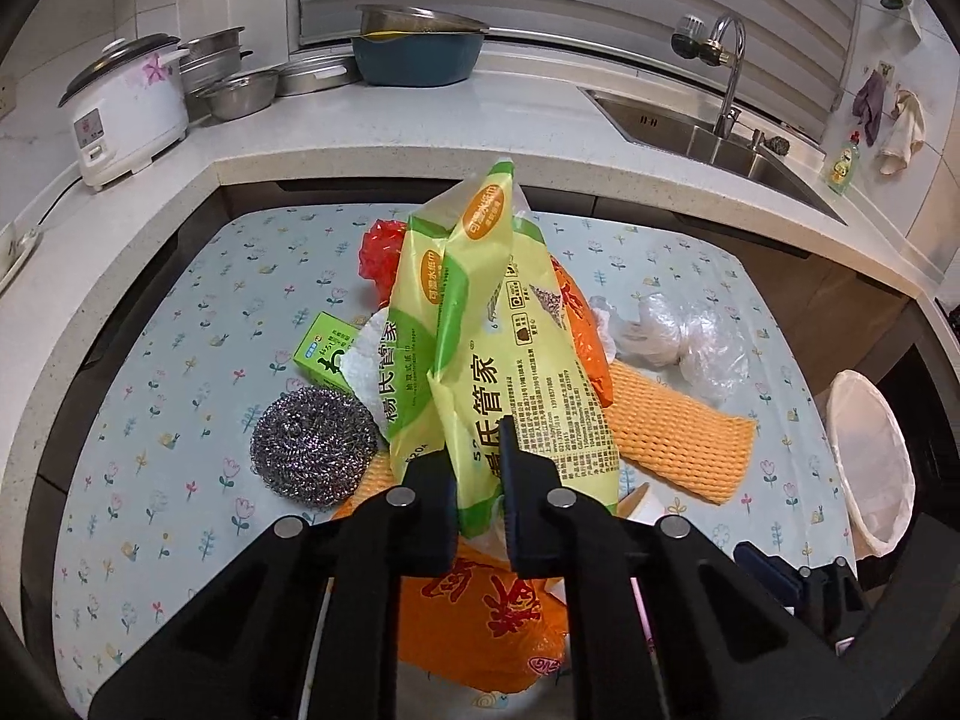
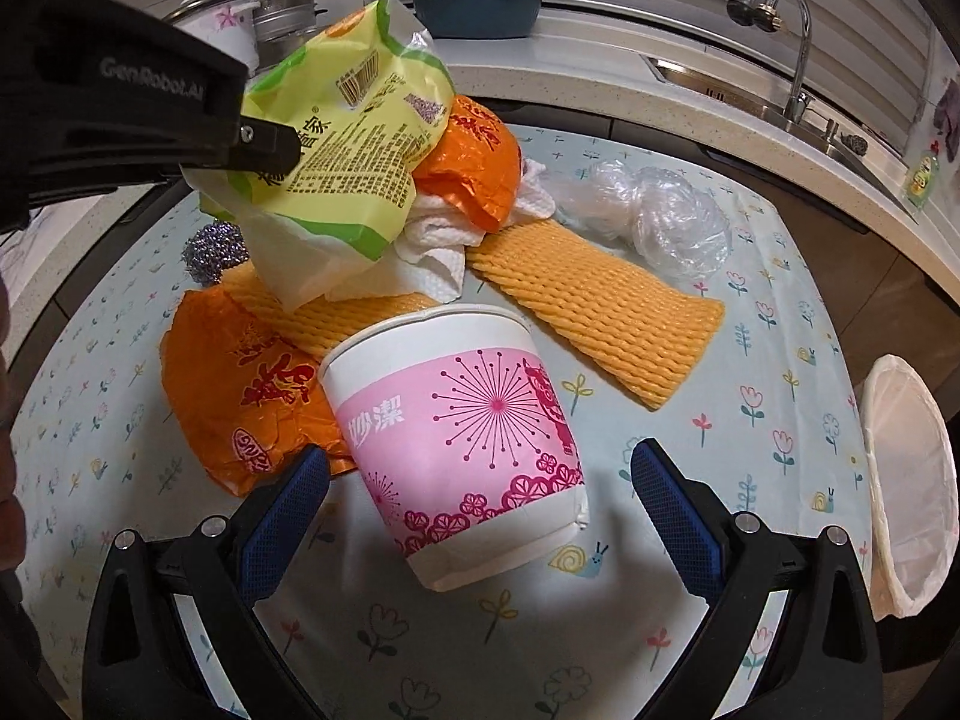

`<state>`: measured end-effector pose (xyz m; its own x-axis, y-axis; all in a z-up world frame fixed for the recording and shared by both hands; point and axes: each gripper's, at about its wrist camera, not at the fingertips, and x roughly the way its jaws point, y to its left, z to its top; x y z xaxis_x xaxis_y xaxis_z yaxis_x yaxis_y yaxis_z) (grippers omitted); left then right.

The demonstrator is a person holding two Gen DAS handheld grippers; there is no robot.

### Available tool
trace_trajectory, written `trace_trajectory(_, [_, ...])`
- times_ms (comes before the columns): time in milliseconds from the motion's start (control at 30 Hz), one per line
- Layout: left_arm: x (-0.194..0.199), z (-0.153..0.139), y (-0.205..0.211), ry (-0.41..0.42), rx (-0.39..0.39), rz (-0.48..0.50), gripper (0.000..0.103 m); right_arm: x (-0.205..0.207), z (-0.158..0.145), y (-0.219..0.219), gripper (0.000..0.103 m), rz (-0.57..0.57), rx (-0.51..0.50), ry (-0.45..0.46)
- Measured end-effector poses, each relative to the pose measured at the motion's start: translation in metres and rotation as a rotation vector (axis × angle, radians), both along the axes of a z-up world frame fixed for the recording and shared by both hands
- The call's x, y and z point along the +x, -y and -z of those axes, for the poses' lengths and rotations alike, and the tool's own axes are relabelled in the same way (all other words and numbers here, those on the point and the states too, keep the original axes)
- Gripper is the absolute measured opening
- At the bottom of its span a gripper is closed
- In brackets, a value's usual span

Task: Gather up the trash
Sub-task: 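Grasp the yellow-green snack bag with the left tool while the right tool grasps the pink cup, then carry the snack bag and pink cup over the bin and release both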

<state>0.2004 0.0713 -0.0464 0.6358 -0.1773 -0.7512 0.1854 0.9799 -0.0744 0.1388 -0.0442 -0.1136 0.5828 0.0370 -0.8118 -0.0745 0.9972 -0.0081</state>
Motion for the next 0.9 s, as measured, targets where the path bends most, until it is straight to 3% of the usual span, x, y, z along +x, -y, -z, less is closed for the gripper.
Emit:
trace_trajectory(133, [-0.001, 0.002, 0.000, -0.003, -0.003, 0.003, 0.011, 0.009, 0.008, 0.002, 0.096, 0.004, 0.014, -0.014])
trace_trajectory(233, [-0.002, 0.002, 0.000, -0.001, -0.001, 0.004, 0.011, 0.009, 0.006, 0.005, 0.080, -0.002, 0.037, -0.012])
trace_trajectory(400, [-0.007, 0.000, 0.003, 0.007, -0.002, 0.007, 0.010, 0.000, -0.003, 0.013, 0.075, -0.005, 0.068, 0.020])
trace_trajectory(733, [-0.031, -0.016, 0.017, 0.031, -0.016, 0.031, 0.008, -0.017, -0.018, 0.041, 0.031, 0.023, 0.143, 0.027])
trace_trajectory(900, [-0.040, -0.016, 0.022, 0.025, -0.012, 0.034, 0.008, -0.025, -0.021, 0.051, 0.030, 0.036, 0.155, 0.024])
